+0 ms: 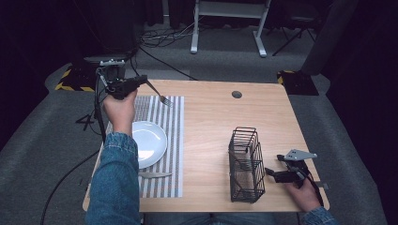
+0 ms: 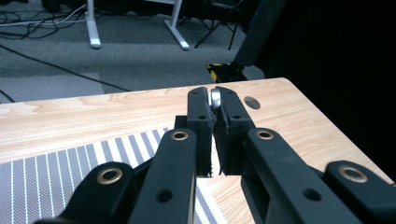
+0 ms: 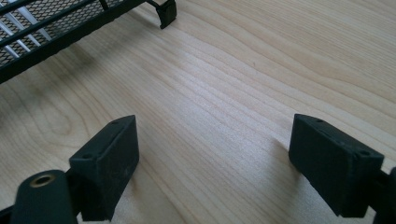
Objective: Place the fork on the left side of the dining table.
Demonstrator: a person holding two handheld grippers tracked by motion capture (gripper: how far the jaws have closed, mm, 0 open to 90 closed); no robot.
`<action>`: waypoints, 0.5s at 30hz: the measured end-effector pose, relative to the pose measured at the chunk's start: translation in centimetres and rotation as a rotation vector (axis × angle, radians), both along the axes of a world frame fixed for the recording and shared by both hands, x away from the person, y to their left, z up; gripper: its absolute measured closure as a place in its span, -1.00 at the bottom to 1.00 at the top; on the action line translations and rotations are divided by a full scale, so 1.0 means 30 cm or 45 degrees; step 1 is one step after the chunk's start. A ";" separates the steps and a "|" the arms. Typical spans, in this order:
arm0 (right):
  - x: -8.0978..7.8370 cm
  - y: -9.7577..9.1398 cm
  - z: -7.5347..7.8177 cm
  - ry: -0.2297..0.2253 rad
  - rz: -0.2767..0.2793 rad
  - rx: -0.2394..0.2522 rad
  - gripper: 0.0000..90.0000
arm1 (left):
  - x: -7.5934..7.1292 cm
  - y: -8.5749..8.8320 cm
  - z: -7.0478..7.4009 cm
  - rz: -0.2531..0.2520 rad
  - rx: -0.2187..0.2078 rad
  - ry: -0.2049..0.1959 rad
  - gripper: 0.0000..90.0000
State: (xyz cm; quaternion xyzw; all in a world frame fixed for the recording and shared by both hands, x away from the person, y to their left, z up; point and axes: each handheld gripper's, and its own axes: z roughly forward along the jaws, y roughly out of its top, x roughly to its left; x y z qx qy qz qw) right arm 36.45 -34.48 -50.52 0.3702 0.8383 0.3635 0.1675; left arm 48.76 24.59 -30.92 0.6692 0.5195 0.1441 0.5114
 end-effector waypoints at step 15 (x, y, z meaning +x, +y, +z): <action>0.000 0.000 0.000 0.000 0.000 0.000 -0.64 | 0.042 0.021 -0.126 0.066 0.013 0.078 0.90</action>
